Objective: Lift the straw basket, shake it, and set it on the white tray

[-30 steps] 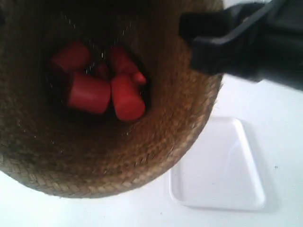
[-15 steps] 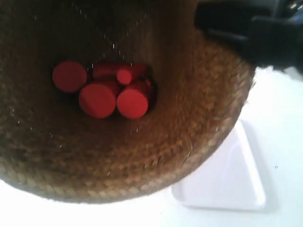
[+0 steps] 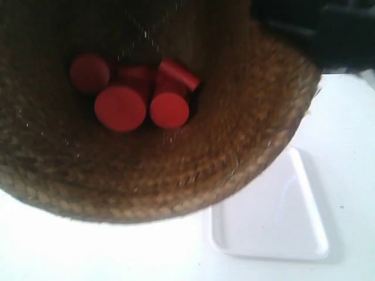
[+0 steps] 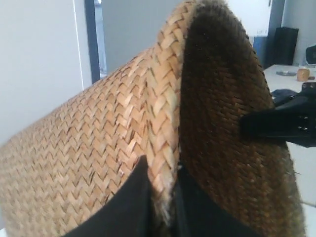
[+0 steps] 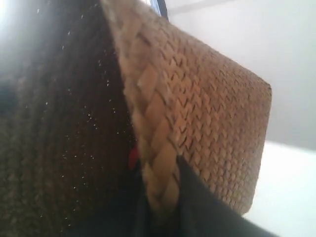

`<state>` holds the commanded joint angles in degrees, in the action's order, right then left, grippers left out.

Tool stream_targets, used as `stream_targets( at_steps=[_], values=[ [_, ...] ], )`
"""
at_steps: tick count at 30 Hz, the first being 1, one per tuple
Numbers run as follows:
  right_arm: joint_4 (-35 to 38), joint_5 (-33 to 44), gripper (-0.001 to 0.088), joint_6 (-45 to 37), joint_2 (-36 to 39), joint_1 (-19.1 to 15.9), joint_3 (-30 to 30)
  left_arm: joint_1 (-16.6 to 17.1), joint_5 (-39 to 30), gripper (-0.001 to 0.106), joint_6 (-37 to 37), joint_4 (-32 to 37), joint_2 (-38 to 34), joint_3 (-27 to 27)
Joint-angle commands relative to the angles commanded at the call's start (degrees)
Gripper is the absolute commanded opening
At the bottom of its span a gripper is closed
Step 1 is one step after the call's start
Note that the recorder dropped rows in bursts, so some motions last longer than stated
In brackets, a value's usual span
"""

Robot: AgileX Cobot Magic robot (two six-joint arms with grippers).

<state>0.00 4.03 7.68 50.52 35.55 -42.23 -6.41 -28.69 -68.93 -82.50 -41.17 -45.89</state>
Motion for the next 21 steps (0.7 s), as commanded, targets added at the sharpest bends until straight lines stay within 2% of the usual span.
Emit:
stream_targets(
  at_steps=[2,5,7,9,12,14,16,19,21],
  values=[
    [2.5,1.9,0.0,2.8,1.9,-0.8,-1.4,0.0,-1.7,0.0,1.2,0.0,-1.6,0.1],
    [4.2,5.6,0.0,3.5,-3.8,1.2,-6.2,0.0,-8.3,0.0,1.6,0.0,1.5,-4.2],
    [4.2,5.6,0.0,3.5,-7.0,2.0,-7.7,0.0,-8.1,0.0,1.6,0.6,3.5,-5.8],
    [2.3,4.9,0.0,3.5,-7.8,1.7,-6.0,0.0,-6.4,0.0,1.3,1.4,3.0,-3.8],
    [-1.0,-1.4,0.0,3.5,-0.2,-0.3,-0.3,0.0,-2.6,0.0,1.4,-1.5,-2.1,2.1],
    [1.8,-0.5,0.0,7.1,2.2,-0.9,-0.8,0.0,-7.2,0.0,1.4,-3.1,-2.9,0.8],
    [4.3,2.3,0.0,10.7,0.2,0.8,-3.5,0.0,-12.0,0.0,1.3,-2.1,-1.0,-3.2],
    [1.9,2.1,0.0,8.0,-4.4,3.1,-4.5,0.0,-9.8,0.0,3.5,2.9,1.3,-5.8],
    [-2.7,0.1,0.0,6.2,-3.1,2.4,-2.0,0.0,-7.0,0.0,3.8,3.5,0.3,-2.4]
  ],
)
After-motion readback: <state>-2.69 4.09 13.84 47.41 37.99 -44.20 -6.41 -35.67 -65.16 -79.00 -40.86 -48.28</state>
